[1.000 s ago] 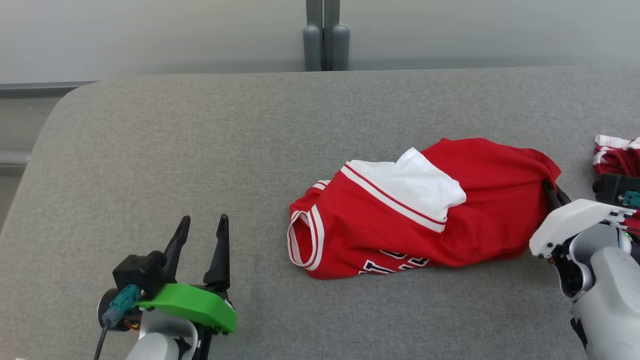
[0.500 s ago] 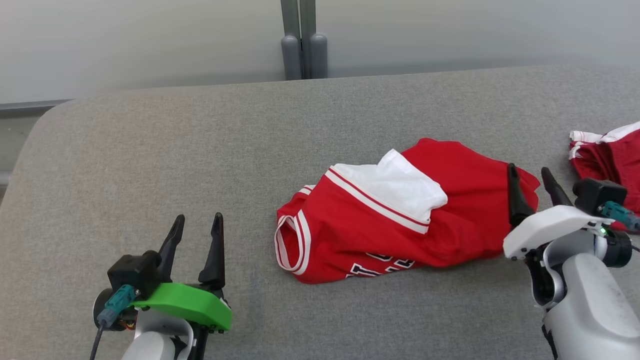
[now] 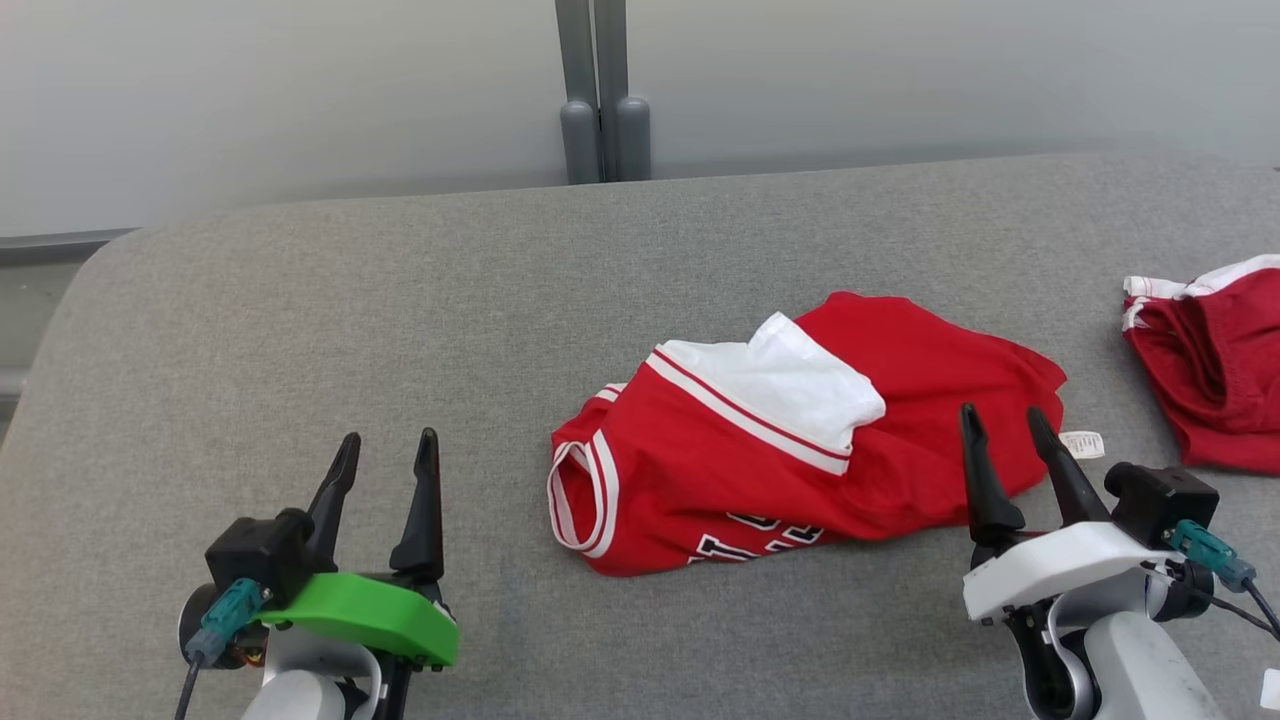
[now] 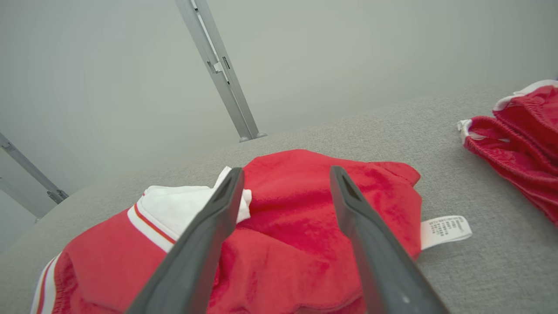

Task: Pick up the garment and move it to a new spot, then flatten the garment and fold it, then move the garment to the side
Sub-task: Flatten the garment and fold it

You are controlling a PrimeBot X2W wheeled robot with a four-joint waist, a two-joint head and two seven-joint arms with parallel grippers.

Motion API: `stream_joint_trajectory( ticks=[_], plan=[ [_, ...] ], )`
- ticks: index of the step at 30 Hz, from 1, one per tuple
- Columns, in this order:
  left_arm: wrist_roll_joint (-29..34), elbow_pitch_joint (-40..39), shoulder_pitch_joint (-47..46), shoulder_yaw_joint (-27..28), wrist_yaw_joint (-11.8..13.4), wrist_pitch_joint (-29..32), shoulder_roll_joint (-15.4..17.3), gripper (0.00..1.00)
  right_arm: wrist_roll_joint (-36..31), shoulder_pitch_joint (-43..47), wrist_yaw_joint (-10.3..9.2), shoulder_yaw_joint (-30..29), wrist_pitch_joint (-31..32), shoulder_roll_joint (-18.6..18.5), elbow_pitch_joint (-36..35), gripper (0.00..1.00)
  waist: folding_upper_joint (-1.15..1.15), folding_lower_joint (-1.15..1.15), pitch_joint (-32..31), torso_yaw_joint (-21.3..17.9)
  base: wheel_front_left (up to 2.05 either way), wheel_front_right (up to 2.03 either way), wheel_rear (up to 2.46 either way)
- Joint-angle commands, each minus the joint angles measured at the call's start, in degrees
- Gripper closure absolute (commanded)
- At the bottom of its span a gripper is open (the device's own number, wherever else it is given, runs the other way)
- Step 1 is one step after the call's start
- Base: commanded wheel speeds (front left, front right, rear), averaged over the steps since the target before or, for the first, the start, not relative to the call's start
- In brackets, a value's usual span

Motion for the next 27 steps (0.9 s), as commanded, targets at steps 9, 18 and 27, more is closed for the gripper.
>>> stream_joint_trajectory(
  ticks=[9, 18, 27],
  plan=[
    [0.03, -0.25, -0.22, -0.72, -0.11, -0.81, -0.34, 0.00, 1.45, -2.23, 0.03, 1.85, 3.17, -1.29, -0.04, 0.00, 0.00, 0.00, 0.62, 1.70, 0.00, 0.00, 0.00],
    [-0.28, 1.37, -1.15, -1.29, -0.79, -1.66, -1.62, 0.00, 5.59, -8.49, 0.03, 1.36, 12.83, -1.61, 6.35, 0.00, 0.00, 0.00, 1.84, 7.07, 0.00, 0.00, 0.00],
    [-0.38, 2.74, -2.23, -1.86, -1.35, -2.00, -2.22, 0.00, 8.24, -16.28, 0.03, -2.04, 21.94, -2.91, 15.96, 0.00, 0.00, 0.00, 3.04, 12.08, 0.00, 0.00, 0.00]
  ],
)
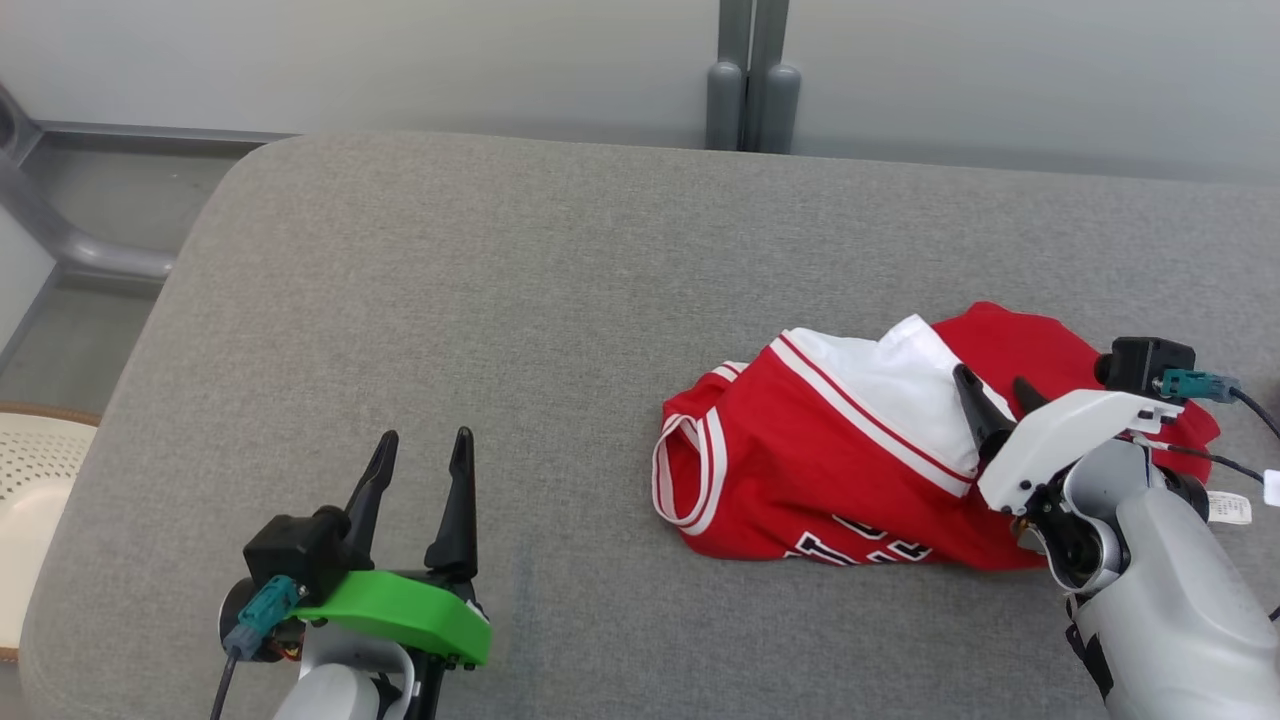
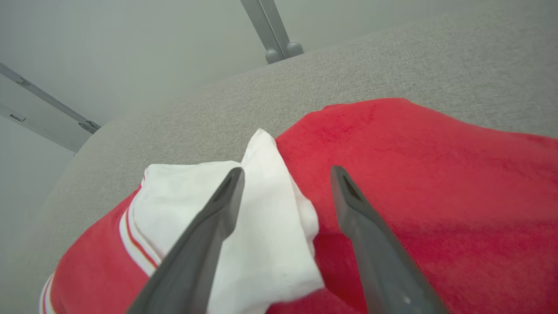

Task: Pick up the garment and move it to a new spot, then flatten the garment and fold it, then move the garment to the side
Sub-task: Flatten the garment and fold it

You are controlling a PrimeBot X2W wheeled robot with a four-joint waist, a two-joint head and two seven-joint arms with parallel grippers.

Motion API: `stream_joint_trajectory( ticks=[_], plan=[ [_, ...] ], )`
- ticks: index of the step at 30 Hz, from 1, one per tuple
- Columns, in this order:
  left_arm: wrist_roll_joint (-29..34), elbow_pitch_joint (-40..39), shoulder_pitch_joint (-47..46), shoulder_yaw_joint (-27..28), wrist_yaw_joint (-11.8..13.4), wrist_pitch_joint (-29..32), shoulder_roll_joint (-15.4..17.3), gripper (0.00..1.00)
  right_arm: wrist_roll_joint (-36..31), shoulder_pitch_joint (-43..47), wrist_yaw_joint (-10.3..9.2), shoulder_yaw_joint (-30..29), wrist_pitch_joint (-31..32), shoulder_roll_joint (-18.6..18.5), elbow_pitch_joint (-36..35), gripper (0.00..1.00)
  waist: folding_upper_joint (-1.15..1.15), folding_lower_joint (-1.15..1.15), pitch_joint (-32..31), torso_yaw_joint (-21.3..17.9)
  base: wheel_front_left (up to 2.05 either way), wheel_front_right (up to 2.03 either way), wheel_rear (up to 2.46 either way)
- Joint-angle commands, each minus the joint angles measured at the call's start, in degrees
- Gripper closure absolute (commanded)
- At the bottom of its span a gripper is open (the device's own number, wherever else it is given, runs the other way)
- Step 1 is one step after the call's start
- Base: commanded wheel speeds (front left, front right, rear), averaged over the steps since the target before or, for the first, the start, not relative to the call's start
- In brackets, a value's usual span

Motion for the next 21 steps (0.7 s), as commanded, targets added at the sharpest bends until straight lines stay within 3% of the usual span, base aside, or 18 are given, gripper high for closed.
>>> stream_joint_trajectory(
  ticks=[1, 7, 8, 9, 10, 21],
  plan=[
    [-0.11, 0.18, -0.97, -0.06, -0.33, -0.24, -0.12, 0.00, 0.05, -1.07, 0.03, -0.56, 1.95, -0.34, 1.86, 0.00, 0.00, 0.00, 0.74, 2.14, 0.00, 0.00, 0.00],
    [-0.22, 0.79, -0.86, -0.06, -0.29, -0.45, -0.12, 0.00, 0.12, -2.91, 0.03, -0.75, 5.13, -0.03, 4.56, 0.00, 0.00, 0.00, 0.68, 3.92, 0.00, 0.00, 0.00],
    [-0.26, 0.88, -0.77, -0.05, -0.34, -0.50, -0.04, 0.00, 0.31, -2.75, 0.03, -0.54, 4.75, 0.07, 4.19, 0.44, 0.00, 0.00, 0.63, 4.06, 0.00, 0.00, 0.00],
    [-0.32, 0.94, -0.69, -0.07, -0.34, -0.53, 0.01, 0.00, 0.36, -2.42, 0.03, -0.38, 4.50, 0.18, 3.86, 0.68, 0.00, 0.00, 0.54, 4.15, 0.00, 0.00, 0.00],
    [-0.37, 1.03, -0.59, -0.05, -0.33, -0.56, 0.10, 0.00, 0.65, -1.91, 0.03, -0.09, 4.31, 0.39, 3.67, 1.00, 0.00, 0.00, 0.36, 4.16, 0.00, 0.00, 0.00],
    [-0.30, 0.67, -0.39, -0.49, 0.18, 0.35, 0.95, 0.00, 3.18, 0.95, 0.03, 5.27, -2.60, 0.82, -4.05, 1.00, 0.00, 0.00, -1.21, 3.52, 0.00, 0.00, 0.00]
  ],
)
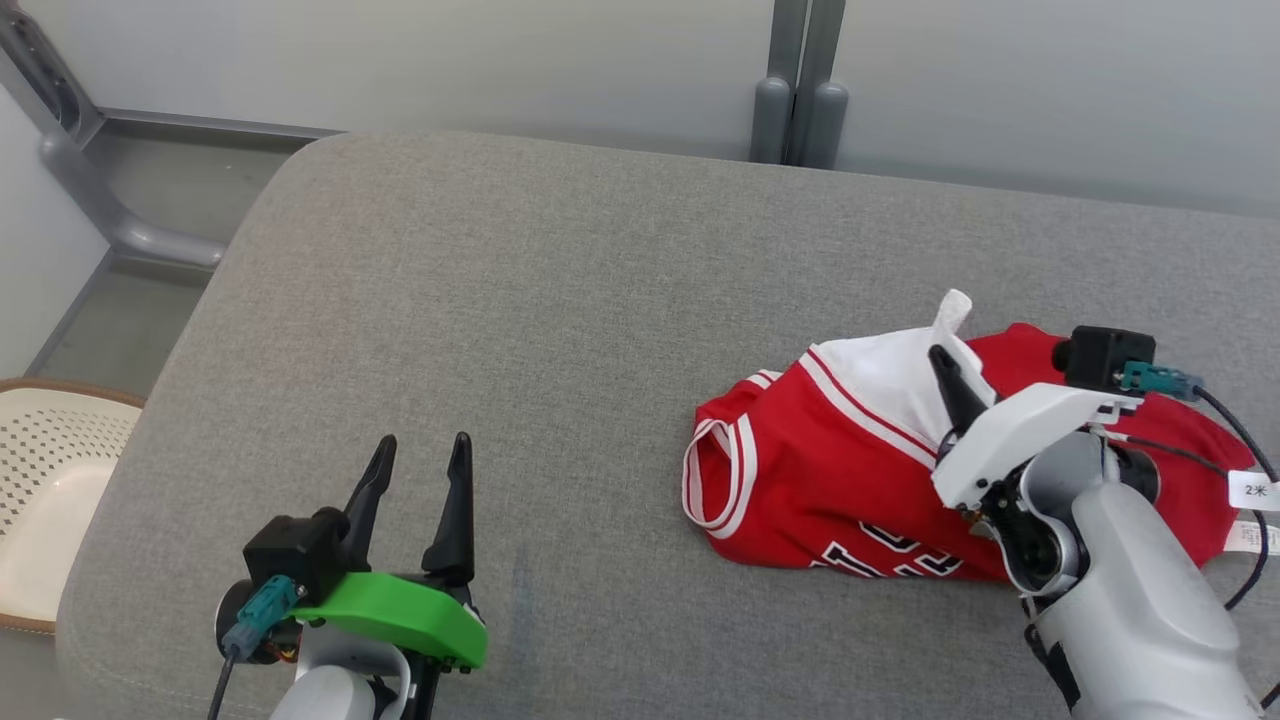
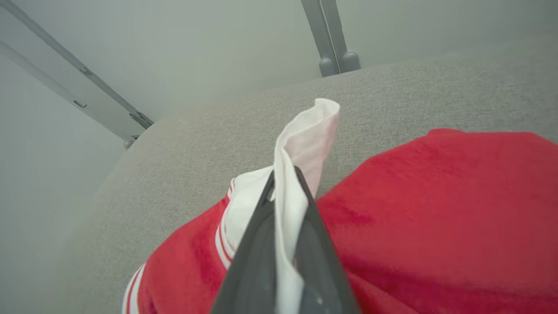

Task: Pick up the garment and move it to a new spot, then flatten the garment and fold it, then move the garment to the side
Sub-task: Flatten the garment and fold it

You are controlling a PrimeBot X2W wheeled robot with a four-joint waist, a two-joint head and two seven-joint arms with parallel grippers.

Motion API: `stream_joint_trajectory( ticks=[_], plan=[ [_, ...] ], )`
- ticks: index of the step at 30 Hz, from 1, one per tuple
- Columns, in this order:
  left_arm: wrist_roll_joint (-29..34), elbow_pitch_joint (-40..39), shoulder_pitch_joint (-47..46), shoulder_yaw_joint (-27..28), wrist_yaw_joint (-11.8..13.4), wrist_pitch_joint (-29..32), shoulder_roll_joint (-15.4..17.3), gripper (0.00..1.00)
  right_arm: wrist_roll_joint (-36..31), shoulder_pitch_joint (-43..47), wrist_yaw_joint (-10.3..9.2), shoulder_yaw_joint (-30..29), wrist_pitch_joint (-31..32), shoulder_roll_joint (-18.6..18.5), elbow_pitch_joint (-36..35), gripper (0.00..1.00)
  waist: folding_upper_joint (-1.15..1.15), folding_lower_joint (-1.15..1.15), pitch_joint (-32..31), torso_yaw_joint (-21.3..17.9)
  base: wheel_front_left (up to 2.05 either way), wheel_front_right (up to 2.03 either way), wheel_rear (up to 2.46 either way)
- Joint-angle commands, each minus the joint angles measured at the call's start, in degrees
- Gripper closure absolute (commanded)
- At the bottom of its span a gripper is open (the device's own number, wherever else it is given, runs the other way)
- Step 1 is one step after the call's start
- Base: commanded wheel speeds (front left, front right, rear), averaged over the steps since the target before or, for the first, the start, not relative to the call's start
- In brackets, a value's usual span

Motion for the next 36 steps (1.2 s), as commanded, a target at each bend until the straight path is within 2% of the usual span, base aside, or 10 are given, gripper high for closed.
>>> stream_joint_trajectory(
  ticks=[1, 7, 12, 18, 23, 34, 35, 36],
  plan=[
    [0.02, -0.07, -0.20, -0.08, 0.08, 0.11, 0.38, 0.00, 1.27, 1.27, 0.03, 1.68, -0.64, 0.30, -1.69, 1.00, 0.00, 0.00, -0.39, 0.15, 0.00, 0.00, 0.00],
    [0.20, -0.77, 0.25, -0.11, 0.65, 0.33, 1.03, 0.00, 4.89, 4.17, 0.03, 10.26, -1.85, 1.34, -9.11, 1.00, 0.00, 0.00, -1.35, 1.63, 0.00, 0.00, 0.00],
    [0.04, -1.29, 0.73, -0.32, 0.84, 0.59, 1.32, 0.00, 6.31, 5.62, 0.03, 17.68, -2.07, 2.16, -12.44, 1.00, 0.00, 0.00, -1.71, 3.32, 0.00, 0.00, 0.00],
    [-0.28, -1.51, 0.71, -0.65, 1.01, 0.66, 0.98, 0.00, 5.46, 4.55, 0.03, 24.15, -2.36, 2.98, -9.02, 1.00, 0.00, 0.00, -1.17, 6.01, 0.00, 0.00, 0.00],
    [-0.60, -1.33, 0.71, -0.59, 0.95, 0.19, 0.74, 0.00, 7.93, 3.68, 0.03, 30.09, -2.89, 3.51, -5.66, 1.00, 0.00, 0.00, -0.38, 7.47, 0.00, 0.00, 0.00],
    [-0.61, -0.56, -0.85, -0.76, 0.77, -0.29, 0.32, 0.00, 14.41, -1.94, 0.03, 44.93, -7.59, 4.18, 3.84, 1.00, 0.00, 0.00, 0.33, 7.81, 0.00, 0.00, 0.00],
    [-0.63, -0.50, -0.85, -0.78, 0.82, -0.33, 0.32, 0.00, 15.28, -2.25, 0.03, 45.98, -7.93, 4.20, 4.18, 0.91, 0.00, 0.00, 0.26, 7.64, 0.00, 0.00, 0.00],
    [-0.69, -0.37, -0.80, -0.73, 0.87, -0.37, 0.38, 0.00, 16.12, -2.73, 0.03, 47.26, -8.37, 4.23, 4.55, 0.00, 0.00, 0.00, 0.13, 7.35, 0.00, 0.00, 0.00]
  ],
)
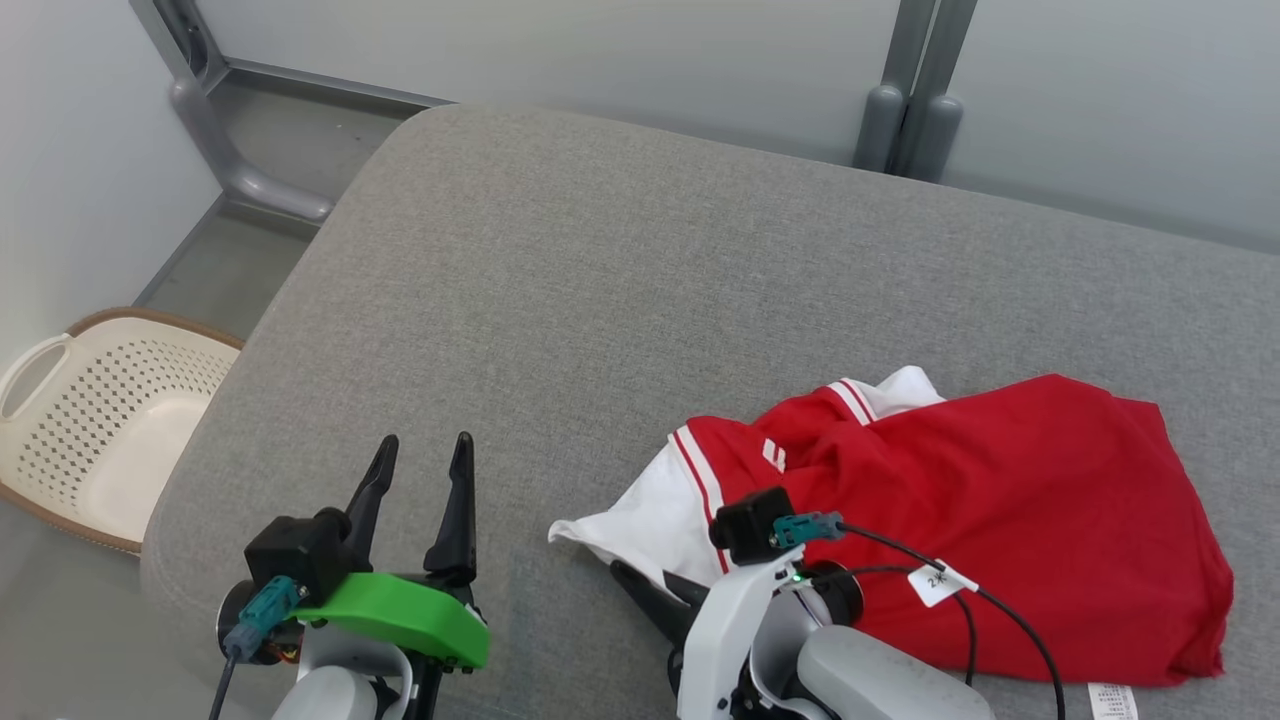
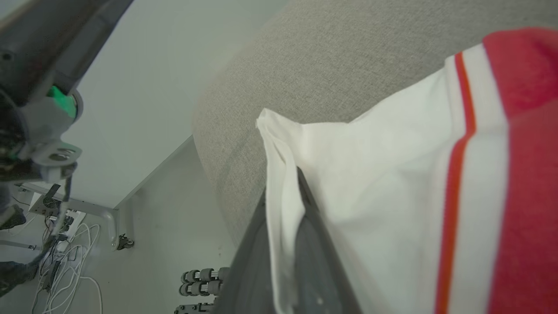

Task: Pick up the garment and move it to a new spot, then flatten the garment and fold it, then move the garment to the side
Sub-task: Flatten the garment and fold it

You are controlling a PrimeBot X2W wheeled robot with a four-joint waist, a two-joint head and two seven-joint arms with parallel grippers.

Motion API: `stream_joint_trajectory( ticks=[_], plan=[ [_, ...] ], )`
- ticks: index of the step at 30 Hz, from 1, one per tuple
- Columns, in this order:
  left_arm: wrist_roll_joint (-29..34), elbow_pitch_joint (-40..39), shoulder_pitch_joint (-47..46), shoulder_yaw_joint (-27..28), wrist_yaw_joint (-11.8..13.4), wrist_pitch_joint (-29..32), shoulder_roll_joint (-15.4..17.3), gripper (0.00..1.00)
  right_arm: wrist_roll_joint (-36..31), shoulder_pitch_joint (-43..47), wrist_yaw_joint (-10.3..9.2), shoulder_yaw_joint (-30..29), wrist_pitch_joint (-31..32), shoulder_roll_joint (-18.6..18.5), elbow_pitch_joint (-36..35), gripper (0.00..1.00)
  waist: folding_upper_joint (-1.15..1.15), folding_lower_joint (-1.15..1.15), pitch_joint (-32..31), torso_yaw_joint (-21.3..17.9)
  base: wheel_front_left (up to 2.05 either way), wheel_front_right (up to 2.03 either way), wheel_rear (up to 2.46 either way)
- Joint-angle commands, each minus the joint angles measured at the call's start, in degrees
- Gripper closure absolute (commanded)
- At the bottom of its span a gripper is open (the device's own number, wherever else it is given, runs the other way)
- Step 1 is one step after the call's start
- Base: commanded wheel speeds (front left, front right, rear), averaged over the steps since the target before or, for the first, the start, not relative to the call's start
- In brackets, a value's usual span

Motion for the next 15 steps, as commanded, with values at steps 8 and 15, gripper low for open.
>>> stream_joint_trajectory(
  ticks=[8, 15],
  plan=[
    [-0.35, -0.12, -0.13, 0.40, 0.50, -0.27, 1.01, 0.00, 4.64, -3.62, 0.03, 4.97, -6.72, -1.34, -1.45, 0.00, 0.00, 0.00, -2.13, -4.30, 0.00, 0.00, 0.00],
    [-0.71, -1.05, 1.60, 1.08, 1.37, -0.35, 1.78, 0.00, 4.51, -4.77, 0.03, 1.78, -11.53, -8.72, -8.06, 0.00, 0.00, 0.00, -3.74, -9.86, 0.00, 0.00, 0.00]
  ],
)
